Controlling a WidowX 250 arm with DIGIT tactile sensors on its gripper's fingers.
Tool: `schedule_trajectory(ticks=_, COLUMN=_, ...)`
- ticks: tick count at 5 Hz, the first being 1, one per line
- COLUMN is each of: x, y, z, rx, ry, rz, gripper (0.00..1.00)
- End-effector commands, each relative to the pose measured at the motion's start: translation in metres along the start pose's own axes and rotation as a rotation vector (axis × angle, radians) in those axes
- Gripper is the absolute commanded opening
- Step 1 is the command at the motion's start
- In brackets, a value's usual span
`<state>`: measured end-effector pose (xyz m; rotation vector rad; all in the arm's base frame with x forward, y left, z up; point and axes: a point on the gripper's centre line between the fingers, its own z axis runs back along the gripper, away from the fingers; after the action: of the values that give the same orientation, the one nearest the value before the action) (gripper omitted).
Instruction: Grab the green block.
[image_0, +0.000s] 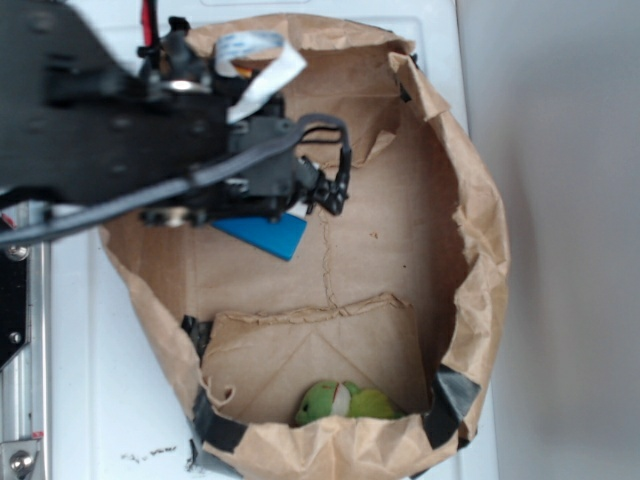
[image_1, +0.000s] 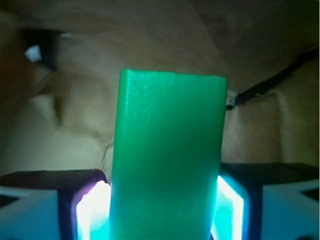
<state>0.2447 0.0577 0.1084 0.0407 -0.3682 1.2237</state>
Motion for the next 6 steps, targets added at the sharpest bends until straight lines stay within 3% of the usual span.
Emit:
schedule_trajectory(ticks=1, x=-0.007, y=-0.020, z=0.055, rx=-0.148, ry=0.094, rz=-0.466, gripper=0.00)
schedule_trajectory(ticks=2, x=-0.007, y=-0.025, z=0.056, rx=-0.184, ry=0.186, rz=-0.699, gripper=0.00)
schedule_trajectory(ticks=3, x=-0.002, y=-0.029, z=0.049, rx=-0.229, ry=0.173, rz=-0.799, gripper=0.00)
schedule_trajectory(ticks=4, x=0.002, y=-0.034, z=0.046, rx=-0.233, ry=0.226, rz=-0.874, gripper=0.00)
schedule_trajectory(ticks=6, x=-0.003, y=-0.041, z=0.042, rx=-0.234, ry=0.273, rz=-0.855, gripper=0.00)
